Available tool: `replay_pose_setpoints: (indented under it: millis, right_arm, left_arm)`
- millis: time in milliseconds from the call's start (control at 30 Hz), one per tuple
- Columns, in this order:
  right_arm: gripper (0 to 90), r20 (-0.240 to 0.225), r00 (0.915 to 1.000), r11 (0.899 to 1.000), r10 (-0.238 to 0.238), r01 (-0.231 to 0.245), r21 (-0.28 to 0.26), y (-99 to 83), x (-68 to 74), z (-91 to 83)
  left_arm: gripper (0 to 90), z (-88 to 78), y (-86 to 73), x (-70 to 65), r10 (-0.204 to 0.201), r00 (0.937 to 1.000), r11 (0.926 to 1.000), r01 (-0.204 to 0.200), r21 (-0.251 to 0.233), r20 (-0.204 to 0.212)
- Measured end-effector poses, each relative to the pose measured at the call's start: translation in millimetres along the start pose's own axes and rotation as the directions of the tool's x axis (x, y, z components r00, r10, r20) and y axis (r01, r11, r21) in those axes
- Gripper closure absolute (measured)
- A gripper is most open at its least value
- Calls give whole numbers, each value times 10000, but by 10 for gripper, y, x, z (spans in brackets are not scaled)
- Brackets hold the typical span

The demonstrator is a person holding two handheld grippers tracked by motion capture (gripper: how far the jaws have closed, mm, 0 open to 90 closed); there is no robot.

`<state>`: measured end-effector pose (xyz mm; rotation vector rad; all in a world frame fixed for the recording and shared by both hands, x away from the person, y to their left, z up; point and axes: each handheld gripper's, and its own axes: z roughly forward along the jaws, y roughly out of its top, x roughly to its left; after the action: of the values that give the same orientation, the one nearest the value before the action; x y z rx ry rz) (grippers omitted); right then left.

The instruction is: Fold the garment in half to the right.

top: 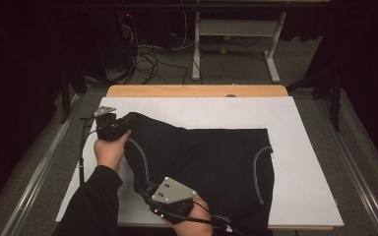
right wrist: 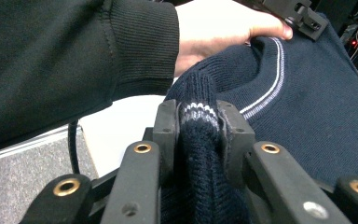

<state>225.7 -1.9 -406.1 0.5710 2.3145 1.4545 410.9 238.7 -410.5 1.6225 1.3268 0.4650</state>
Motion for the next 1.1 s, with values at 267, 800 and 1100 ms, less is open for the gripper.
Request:
replay_pose_setpoints:
  millis: [267, 800, 1100]
  right_arm:
    - [729, -203, 9996, 9993, -218, 224, 299, 46, 97, 187]
    - [728, -821, 9941, 9973, -704, 719, 156, 260, 373, 593]
    - [728, -1276, 9887, 9968, -784, 758, -247, 377, 494, 689]
  left_arm:
    - [779, -43, -86, 216, -361, 9993, 9993, 361, -24, -6]
    - [778, -446, -126, 702, -796, 9947, 9964, 776, -326, -657]
    - [778, -718, -127, 864, -799, 9914, 9967, 780, -228, -1035]
